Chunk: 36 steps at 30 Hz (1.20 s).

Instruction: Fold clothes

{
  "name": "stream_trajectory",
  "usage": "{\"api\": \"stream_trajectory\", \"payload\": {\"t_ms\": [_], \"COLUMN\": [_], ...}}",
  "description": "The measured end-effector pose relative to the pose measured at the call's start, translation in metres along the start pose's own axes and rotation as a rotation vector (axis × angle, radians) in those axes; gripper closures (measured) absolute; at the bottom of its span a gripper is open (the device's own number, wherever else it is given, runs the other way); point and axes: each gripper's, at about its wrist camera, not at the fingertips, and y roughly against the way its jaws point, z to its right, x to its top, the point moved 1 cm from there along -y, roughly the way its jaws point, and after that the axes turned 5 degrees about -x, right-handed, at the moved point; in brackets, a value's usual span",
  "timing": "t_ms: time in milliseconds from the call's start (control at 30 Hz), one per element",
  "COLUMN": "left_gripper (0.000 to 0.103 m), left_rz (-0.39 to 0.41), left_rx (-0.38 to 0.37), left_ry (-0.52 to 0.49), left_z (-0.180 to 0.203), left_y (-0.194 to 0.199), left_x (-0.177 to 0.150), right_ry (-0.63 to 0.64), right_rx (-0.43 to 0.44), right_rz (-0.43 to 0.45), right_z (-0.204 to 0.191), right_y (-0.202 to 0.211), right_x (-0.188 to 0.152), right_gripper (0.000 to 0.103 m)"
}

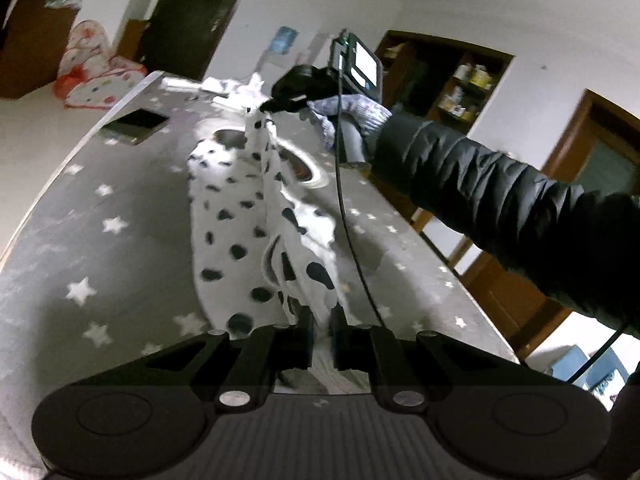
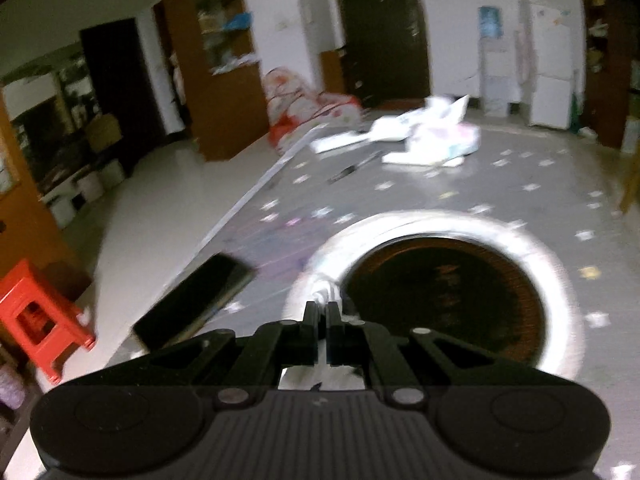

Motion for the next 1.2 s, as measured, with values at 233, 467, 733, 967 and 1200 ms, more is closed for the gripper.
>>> {"api": "stream_trajectory", "payload": {"t_ms": [233, 467, 733, 967, 1200], "left_gripper": [0.091, 0.09, 0.09, 0.088, 0.088], "left_rz": [-0.042, -0.029, 0.005, 0.031, -0.032], "left_rx": [0.034, 0.03, 0.116, 0.145, 0.103], "left_ry": [0.016, -0.044, -0.118, -0.106, -0.158], "left_z": [-0.012, -0.012, -0.006, -0.014, -0.019], "left_y": [0.009, 0.022, 0.037, -0.004, -0.076], "left_x": [-0.01, -0.004, 0.014, 0.049, 0.08], "right_ry": [0.034, 0.087, 0.07, -0.055, -0.042], "right_rx": [0.089, 0.035, 0.021, 0.078, 0.136], "right_rz": [-0.066, -0.097, -0.141, -0.19, -0.205], "right_z": [-0.024, 0.007, 0.037, 0.054, 0.057], "right_y": [-0.009, 0.015, 0.018, -0.013, -0.025], "right_x": [-0.018, -0.026, -0.035, -0.043, -0.05], "right_gripper": [0.093, 0.092, 0.085, 0.077, 0.081]}}
